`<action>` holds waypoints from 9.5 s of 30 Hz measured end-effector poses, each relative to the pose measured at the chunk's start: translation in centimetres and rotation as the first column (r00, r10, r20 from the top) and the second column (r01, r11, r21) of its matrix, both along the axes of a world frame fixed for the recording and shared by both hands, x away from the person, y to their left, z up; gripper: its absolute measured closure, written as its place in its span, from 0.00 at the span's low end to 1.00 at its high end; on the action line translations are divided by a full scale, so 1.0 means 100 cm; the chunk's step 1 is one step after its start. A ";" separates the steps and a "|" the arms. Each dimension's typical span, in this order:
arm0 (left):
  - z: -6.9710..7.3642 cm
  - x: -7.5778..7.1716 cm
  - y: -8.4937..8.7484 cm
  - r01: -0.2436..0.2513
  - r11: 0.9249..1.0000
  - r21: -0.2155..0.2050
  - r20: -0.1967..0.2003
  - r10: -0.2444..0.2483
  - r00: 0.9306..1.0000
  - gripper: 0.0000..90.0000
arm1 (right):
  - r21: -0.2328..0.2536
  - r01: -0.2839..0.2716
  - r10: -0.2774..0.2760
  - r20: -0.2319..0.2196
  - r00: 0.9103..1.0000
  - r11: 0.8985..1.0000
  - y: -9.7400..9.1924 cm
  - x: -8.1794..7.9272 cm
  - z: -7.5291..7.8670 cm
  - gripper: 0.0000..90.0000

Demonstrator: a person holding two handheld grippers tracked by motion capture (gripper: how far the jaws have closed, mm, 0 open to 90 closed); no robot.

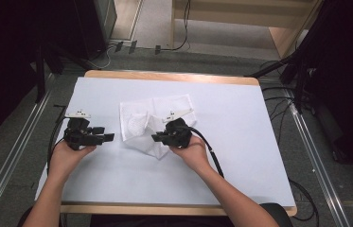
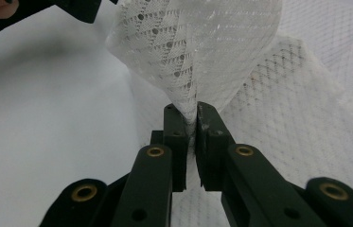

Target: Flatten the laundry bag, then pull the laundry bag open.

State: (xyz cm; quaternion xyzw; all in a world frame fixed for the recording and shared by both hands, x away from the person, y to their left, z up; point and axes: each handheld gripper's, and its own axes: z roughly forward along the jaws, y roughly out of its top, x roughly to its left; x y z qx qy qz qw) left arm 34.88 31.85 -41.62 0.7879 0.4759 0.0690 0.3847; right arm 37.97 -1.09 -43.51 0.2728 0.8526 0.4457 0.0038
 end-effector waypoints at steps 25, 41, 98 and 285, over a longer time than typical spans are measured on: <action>0.003 0.011 -0.003 0.022 1.000 -0.003 0.008 -0.022 1.000 0.44 | 0.036 -0.112 0.112 0.007 0.994 0.993 0.012 -0.036 0.003 0.76; 0.005 0.024 -0.009 0.040 0.999 -0.003 0.019 -0.040 0.999 0.44 | 0.031 -0.152 0.151 0.020 0.988 0.988 0.006 -0.058 0.012 0.64; -0.035 0.077 -0.070 0.107 0.969 0.221 0.014 -0.112 0.994 0.84 | -0.008 0.256 -0.256 0.016 0.967 0.967 -0.127 -0.006 -0.003 0.64; -0.027 0.089 -0.057 -0.082 0.995 0.055 -0.020 0.083 0.996 1.00 | -0.144 0.400 -0.408 -0.026 0.913 0.905 -0.113 0.095 -0.031 1.00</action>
